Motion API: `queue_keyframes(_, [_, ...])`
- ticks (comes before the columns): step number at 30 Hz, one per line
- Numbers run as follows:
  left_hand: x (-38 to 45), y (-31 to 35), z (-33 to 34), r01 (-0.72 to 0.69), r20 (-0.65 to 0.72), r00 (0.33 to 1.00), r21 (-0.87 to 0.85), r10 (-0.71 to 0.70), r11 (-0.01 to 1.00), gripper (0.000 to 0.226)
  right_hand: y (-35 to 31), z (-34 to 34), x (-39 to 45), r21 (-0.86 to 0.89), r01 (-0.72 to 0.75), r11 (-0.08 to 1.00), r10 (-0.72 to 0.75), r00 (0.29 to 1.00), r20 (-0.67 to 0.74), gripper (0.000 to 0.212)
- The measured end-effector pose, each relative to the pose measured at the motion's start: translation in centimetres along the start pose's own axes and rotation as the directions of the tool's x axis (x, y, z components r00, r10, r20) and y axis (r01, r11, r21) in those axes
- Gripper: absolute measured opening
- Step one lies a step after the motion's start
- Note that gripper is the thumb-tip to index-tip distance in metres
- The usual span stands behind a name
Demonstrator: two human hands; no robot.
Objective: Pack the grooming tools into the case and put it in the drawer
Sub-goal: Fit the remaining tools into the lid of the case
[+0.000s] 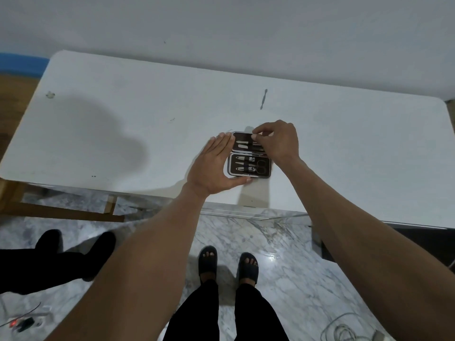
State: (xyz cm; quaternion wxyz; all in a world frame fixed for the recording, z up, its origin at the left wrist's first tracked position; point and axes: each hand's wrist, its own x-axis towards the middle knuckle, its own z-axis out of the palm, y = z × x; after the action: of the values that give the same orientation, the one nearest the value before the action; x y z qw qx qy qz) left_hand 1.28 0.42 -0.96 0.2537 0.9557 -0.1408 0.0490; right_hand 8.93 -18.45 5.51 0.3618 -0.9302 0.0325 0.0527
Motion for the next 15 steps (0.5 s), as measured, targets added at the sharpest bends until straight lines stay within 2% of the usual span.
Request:
queue_keyframes(10, [0.1, 0.0, 0.0, -0.015, -0.027, 1.000, -0.008, 0.015, 1.000, 0.120, -3.1, 3.3, 3.1, 0.011, 0.110, 0.994, -0.111, 0.992, 0.054, 0.007])
queue_keyframes(15, [0.2, -0.2, 0.2, -0.015, -0.031, 0.999, 0.008, 0.015, 1.000, 0.120, -3.2, 4.0, 4.5, -0.023, 0.107, 0.994, -0.103, 0.986, 0.130, 0.011])
